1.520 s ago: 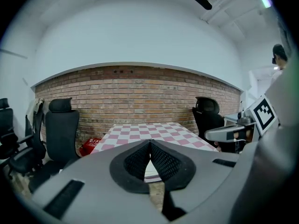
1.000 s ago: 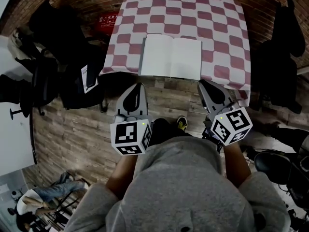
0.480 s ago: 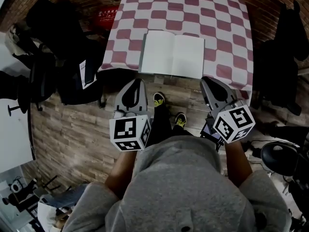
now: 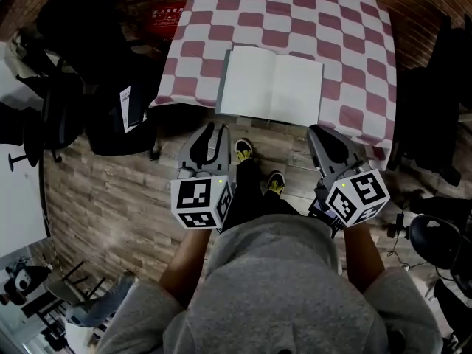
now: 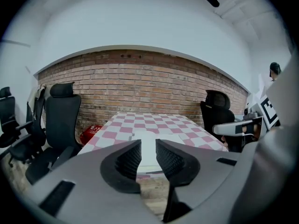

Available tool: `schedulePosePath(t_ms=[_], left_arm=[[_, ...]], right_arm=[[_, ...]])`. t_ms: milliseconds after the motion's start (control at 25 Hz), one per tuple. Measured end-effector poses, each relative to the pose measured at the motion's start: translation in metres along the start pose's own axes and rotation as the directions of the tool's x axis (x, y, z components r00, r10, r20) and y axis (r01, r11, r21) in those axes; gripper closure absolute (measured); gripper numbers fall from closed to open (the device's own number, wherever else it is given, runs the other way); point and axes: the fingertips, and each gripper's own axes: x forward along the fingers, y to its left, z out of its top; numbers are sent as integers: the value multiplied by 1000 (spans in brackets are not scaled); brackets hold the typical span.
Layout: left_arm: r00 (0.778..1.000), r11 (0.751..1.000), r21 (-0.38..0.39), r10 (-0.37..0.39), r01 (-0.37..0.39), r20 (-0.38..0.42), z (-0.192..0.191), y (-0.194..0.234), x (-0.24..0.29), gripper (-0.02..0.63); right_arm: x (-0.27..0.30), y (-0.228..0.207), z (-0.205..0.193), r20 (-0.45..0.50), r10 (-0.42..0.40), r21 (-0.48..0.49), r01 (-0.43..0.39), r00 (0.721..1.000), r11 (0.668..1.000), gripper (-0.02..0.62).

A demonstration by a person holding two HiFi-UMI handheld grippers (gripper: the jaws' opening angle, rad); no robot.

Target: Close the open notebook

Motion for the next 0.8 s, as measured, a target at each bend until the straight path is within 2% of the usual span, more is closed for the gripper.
schedulePosePath(t_ms=[560, 800], left_arm=[[998, 996, -83, -16, 12, -56, -27, 25, 30, 502], [995, 982, -181, -64, 50, -75, -45, 30, 44, 463]], right_arm=[[29, 3, -26, -78, 0, 31, 3, 997, 1000, 560], [41, 2, -39, -104, -13, 43, 18, 995, 999, 560]])
